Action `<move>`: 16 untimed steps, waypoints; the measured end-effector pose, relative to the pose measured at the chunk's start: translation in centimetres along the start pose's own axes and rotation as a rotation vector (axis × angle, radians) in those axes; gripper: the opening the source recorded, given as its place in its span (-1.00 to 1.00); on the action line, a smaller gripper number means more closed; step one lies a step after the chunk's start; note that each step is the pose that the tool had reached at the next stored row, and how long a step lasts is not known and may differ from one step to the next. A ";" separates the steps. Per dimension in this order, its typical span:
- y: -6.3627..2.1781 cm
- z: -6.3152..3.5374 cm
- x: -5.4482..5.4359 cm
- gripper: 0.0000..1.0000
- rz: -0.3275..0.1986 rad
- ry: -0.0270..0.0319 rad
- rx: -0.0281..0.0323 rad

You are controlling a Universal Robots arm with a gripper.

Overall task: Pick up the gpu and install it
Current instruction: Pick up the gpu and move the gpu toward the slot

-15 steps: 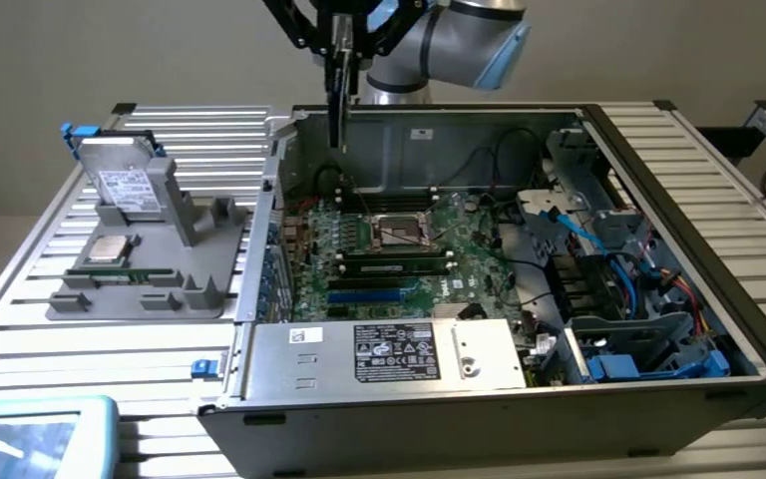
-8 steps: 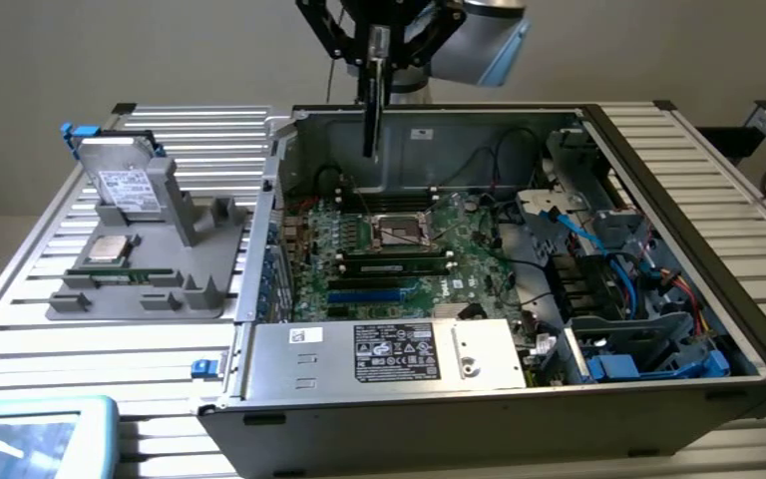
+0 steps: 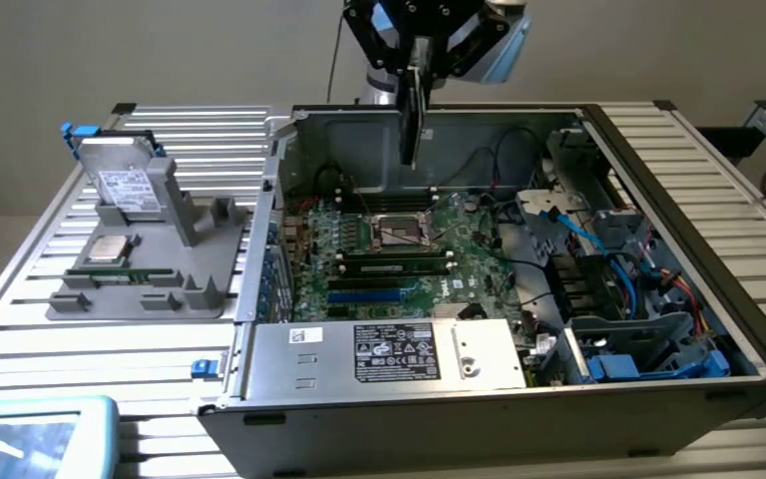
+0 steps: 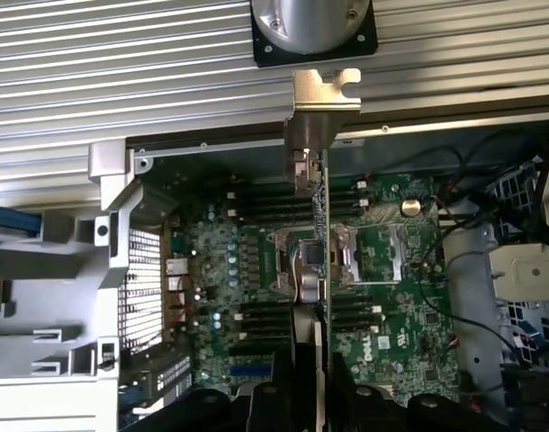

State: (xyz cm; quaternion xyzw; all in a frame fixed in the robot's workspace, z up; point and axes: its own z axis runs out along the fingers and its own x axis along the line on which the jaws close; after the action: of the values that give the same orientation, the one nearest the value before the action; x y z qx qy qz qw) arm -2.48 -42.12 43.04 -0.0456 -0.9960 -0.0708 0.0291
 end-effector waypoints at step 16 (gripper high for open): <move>0.06 0.43 -2.3 -0.46 -0.026 -0.0110 -0.0001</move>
State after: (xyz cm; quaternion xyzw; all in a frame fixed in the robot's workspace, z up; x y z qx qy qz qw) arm -0.16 -42.20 42.48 -0.0329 -0.9967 -0.0710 0.0227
